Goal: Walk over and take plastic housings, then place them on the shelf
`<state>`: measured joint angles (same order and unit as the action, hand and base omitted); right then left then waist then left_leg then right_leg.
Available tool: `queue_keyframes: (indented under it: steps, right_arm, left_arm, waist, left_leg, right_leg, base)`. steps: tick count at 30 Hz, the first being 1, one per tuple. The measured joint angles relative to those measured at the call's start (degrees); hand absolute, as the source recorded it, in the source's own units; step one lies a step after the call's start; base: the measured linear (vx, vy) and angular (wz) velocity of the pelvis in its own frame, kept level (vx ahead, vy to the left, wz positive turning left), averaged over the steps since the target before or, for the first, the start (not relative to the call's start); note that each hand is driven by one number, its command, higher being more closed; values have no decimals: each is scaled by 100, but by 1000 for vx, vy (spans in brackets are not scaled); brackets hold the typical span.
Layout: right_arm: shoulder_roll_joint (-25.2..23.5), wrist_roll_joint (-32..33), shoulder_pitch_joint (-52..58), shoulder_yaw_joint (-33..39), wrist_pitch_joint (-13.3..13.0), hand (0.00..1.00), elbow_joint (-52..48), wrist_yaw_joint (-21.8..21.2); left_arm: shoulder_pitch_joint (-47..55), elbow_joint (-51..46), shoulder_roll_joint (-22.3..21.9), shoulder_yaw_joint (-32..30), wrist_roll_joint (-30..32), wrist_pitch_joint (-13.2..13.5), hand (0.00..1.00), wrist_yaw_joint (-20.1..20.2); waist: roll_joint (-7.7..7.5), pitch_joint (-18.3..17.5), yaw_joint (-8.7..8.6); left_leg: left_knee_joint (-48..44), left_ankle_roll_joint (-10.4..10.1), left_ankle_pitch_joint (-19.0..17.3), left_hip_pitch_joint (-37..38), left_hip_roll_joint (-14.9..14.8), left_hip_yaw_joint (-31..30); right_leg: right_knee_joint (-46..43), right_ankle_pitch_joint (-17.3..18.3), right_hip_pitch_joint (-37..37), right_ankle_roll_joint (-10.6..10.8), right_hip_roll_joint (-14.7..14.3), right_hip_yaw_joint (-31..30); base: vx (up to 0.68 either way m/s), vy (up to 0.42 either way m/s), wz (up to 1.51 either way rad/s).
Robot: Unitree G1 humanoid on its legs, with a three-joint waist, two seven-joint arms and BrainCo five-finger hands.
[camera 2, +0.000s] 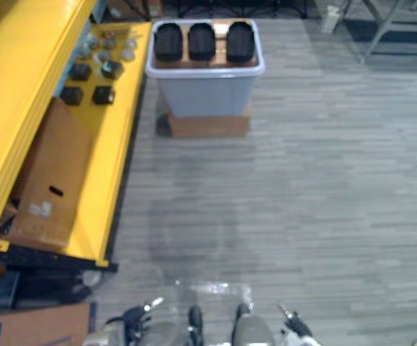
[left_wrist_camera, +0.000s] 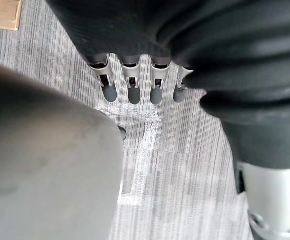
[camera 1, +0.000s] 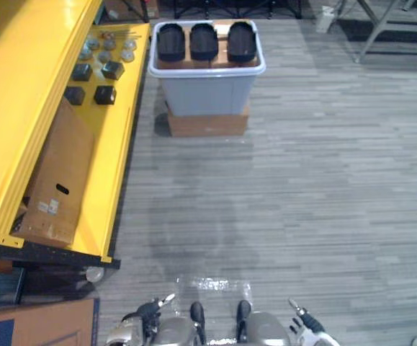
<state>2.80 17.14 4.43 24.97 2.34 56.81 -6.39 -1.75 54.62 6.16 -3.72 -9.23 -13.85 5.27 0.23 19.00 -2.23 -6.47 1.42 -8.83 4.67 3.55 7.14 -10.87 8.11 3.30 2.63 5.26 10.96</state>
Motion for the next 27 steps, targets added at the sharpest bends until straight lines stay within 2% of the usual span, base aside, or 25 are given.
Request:
queue_keyframes:
  steps: [7,12,14,18,27]
  right_arm:
    - [-13,-121,176,-58,-135,0,0,12]
    - [-32,-219,224,-179,-125,0,4,14]
    - [-41,-214,264,-208,-122,0,4,46]
    - [-62,-219,422,-298,-64,0,19,140]
    - [-84,-220,509,-300,110,0,40,202]
  left_arm:
    - [141,66,-4,9,-165,306,0,-20]
    - [276,68,10,38,-155,223,0,-10]
    - [320,69,9,39,-97,209,0,-15]
    - [419,70,20,14,-96,213,0,-25]
    - [454,77,16,-27,-102,261,0,-23]
  waist:
    - [15,-244,-3]
    - [-24,-380,-1]
    - [-46,-451,-2]
    - [-95,-648,7]
    - [-128,-687,0]
  left_leg:
    - [14,-21,-13,244,-23,-6]
    - [56,2,2,236,-20,-38]
    - [236,108,129,236,1,-85]
    - [502,99,299,244,14,-108]
    - [797,66,403,359,8,5]
  right_leg:
    - [50,4,270,6,-22,14]
    - [86,21,275,28,-25,58]
    - [136,18,262,31,-20,148]
    - [171,14,162,27,-15,172]
    - [386,-122,183,46,-66,107]
  base:
    - [-11,-4,1]
    - [-68,-22,4]
    - [-119,-31,12]
    - [-84,-28,5]
    - [38,3,-4]
